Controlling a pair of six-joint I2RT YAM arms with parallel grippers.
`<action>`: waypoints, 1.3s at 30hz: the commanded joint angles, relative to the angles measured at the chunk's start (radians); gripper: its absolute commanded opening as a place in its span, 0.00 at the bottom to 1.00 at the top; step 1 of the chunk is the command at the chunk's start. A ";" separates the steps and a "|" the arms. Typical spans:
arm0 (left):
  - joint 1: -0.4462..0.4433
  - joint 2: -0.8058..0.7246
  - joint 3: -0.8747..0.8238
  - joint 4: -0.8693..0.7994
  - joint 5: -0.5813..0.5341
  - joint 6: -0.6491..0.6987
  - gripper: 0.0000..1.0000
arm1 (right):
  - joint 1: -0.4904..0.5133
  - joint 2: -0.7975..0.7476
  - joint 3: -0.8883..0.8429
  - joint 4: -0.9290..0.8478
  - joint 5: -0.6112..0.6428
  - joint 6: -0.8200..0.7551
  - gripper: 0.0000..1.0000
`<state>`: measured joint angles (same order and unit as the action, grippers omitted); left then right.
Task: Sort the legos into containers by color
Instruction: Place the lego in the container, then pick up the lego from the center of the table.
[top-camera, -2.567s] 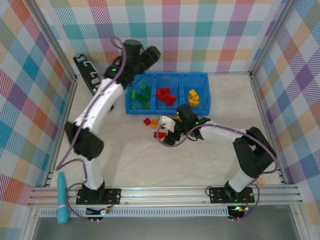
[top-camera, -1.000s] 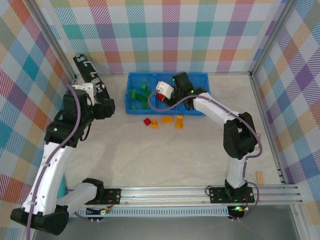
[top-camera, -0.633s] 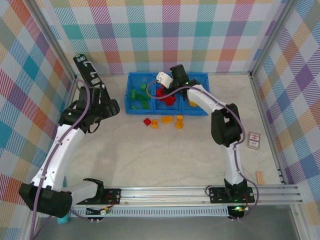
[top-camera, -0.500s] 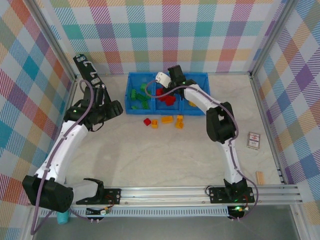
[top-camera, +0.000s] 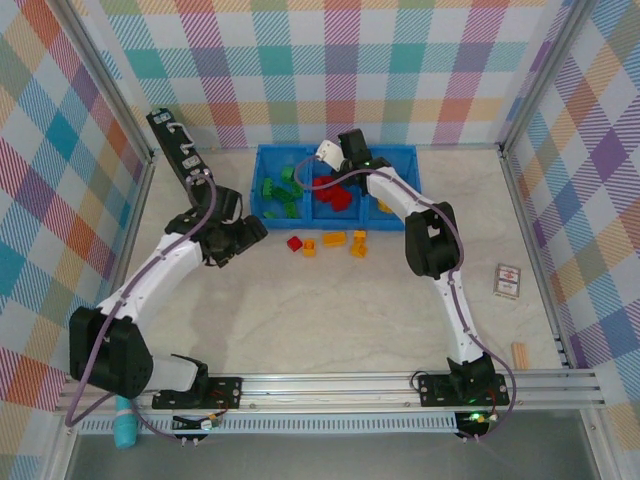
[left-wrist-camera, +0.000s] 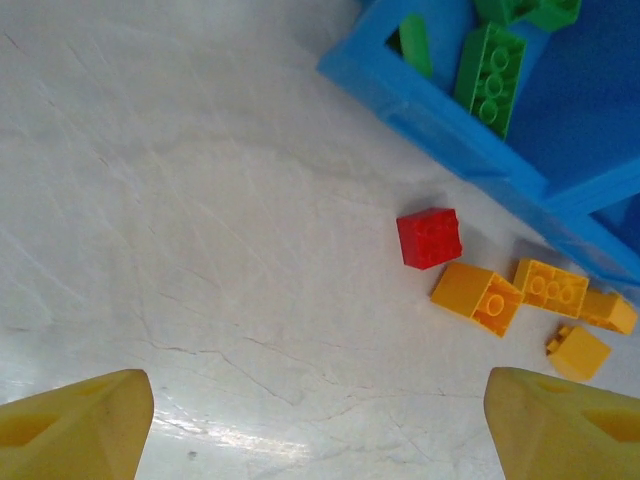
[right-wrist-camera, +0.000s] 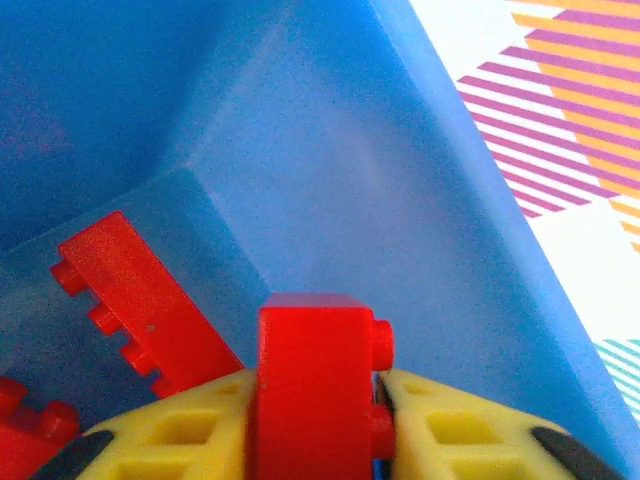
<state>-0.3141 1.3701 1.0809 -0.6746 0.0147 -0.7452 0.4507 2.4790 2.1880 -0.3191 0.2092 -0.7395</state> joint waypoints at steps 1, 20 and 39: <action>-0.029 0.048 -0.035 0.088 -0.014 -0.108 0.86 | -0.005 -0.010 -0.012 0.047 -0.009 -0.006 0.45; -0.147 0.469 0.187 0.240 -0.039 -0.170 0.81 | -0.004 -0.420 -0.435 0.192 -0.148 -0.026 0.61; -0.155 0.674 0.286 0.191 0.047 -0.186 0.68 | -0.006 -0.733 -0.803 0.190 -0.042 0.026 0.62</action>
<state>-0.4622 1.9888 1.3594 -0.4610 0.0185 -0.9119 0.4507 1.7855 1.3994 -0.1429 0.1509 -0.7216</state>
